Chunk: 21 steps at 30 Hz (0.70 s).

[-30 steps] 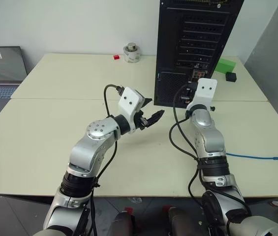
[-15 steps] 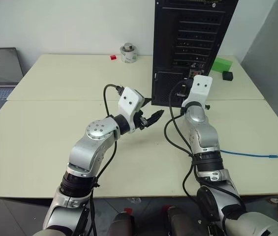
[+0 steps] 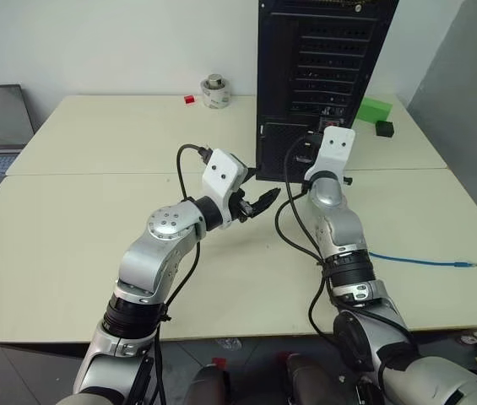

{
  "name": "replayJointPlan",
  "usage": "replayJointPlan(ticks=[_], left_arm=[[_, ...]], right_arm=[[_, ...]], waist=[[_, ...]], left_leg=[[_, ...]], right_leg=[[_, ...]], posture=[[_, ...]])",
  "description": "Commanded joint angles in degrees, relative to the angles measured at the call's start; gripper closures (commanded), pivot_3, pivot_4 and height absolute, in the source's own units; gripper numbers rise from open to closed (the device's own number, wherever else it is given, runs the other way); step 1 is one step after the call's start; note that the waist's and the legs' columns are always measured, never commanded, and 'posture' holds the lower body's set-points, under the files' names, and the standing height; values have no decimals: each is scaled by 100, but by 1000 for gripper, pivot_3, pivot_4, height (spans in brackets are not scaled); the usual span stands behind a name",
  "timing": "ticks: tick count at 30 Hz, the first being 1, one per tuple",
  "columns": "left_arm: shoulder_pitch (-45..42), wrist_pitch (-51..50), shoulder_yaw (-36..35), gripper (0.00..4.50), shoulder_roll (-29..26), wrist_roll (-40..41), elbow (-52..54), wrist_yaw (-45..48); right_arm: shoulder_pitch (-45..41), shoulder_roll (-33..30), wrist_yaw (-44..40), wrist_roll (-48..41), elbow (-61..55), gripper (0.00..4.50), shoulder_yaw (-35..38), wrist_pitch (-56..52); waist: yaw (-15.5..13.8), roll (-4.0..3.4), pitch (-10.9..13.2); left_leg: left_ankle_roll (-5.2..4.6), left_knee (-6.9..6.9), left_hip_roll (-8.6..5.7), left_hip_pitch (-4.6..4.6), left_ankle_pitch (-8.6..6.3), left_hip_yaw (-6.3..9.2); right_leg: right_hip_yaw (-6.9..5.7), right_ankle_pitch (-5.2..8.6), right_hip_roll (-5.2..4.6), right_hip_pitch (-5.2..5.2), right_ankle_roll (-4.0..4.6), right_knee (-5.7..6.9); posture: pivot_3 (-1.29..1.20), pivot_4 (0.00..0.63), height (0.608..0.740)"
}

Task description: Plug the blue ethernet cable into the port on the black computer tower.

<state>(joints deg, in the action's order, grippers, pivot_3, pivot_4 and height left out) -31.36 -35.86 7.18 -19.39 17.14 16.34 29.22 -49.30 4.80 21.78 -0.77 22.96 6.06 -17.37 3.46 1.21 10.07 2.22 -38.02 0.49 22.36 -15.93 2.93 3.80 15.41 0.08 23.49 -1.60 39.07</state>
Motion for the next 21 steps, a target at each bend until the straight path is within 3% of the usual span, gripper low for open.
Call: replayJointPlan(ticks=[1,3,4,16,21], left_arm=[[-5,75,-114,1121,-56,-32,284,-49],[10,83,-119,1121,-63,-43,280,-51],[15,83,-118,1121,-65,-46,285,-54],[23,413,-130,1121,-143,-275,-143,-61],[-55,578,-158,1121,-121,-429,-489,-127]], right_arm=[[-296,-32,-262,-98,17,4499,21,349],[-208,-17,-302,-140,-26,4499,33,413],[-173,-12,-314,-154,-52,4149,39,427],[599,-45,-697,-24,-954,1750,-194,143],[1159,-173,-1001,-11,-2101,679,-374,-340]], waist=[[10,0,0],[27,0,0],[41,-1,1],[-16,-2,1],[-31,-2,1]], left_leg=[[0,0,0,0,0,-1],[0,0,2,-1,0,-2],[0,0,3,-1,0,-2],[1,6,-3,26,0,0],[1,6,-1,31,0,9]], right_leg=[[1,-1,0,0,0,0],[2,-1,0,0,0,0],[3,-1,0,0,0,0],[0,-1,-12,22,1,-7],[-5,-1,-11,27,1,-3]], posture=[[0,150,740],[0,150,740],[0,150,740],[0,150,740],[0,150,740]])
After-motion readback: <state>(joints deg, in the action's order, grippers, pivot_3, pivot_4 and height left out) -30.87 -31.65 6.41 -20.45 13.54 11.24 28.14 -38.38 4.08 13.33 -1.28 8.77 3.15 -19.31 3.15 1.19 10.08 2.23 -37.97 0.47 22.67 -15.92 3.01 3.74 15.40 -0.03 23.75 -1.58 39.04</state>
